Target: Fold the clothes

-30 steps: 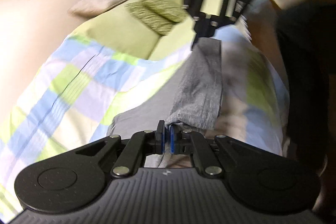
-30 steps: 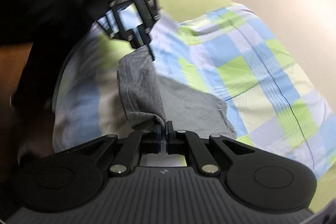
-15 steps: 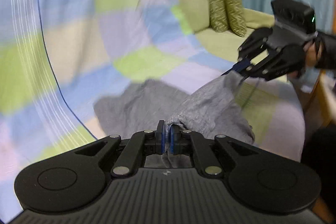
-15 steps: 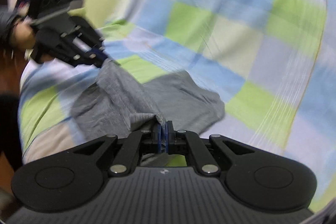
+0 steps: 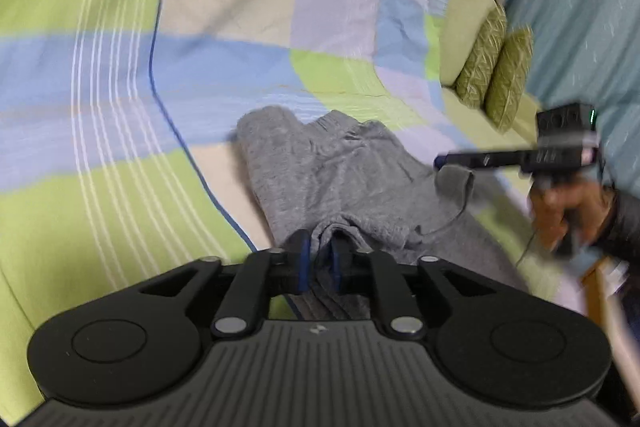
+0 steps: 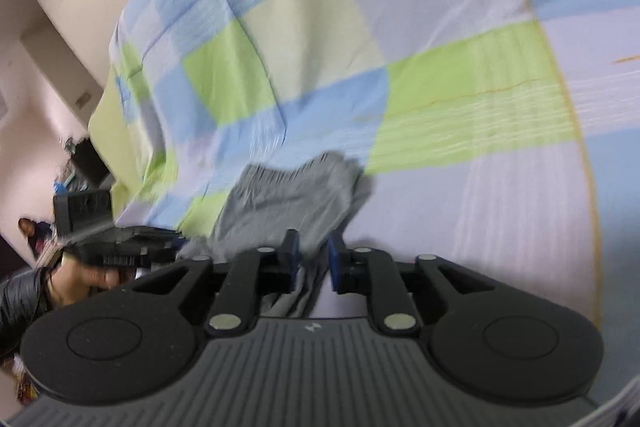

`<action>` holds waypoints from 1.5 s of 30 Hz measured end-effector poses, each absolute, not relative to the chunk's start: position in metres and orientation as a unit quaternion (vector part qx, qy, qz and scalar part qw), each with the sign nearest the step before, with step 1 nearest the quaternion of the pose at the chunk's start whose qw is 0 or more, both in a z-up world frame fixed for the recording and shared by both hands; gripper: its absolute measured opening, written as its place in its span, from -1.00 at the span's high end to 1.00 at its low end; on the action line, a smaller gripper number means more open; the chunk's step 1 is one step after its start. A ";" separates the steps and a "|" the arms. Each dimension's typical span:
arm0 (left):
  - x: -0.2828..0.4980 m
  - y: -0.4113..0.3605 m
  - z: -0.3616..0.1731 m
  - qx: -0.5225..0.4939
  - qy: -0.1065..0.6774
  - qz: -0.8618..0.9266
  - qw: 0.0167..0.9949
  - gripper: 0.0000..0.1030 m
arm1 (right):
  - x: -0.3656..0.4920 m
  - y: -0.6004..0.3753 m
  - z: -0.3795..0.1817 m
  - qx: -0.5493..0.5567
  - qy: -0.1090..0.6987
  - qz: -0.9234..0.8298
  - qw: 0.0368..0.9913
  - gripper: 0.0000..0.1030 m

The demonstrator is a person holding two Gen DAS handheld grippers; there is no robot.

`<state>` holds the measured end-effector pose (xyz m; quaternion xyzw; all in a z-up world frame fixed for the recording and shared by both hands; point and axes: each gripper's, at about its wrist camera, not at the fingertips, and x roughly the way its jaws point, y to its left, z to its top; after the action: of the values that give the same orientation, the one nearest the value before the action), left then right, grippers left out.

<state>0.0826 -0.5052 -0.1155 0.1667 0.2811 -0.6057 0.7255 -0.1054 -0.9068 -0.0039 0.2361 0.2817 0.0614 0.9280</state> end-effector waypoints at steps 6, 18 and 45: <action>0.020 -0.502 -0.117 0.402 0.027 -0.599 0.692 -0.12 | -0.122 -0.853 0.009 -0.062 0.261 0.075 0.960 0.35; 0.001 -0.521 -0.134 0.517 -0.096 -0.627 0.574 0.83 | -0.138 -0.775 -0.010 -0.420 0.228 0.104 0.873 0.00; 0.091 -0.539 -0.107 0.244 0.208 -0.659 0.681 0.84 | -0.118 -0.787 -0.001 -0.401 0.230 0.107 0.880 0.05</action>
<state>0.0914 -0.5386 -0.1072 0.2442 0.2083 -0.6587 0.6806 -0.1176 -0.7870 -0.0011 -0.4015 0.2304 0.1073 0.8799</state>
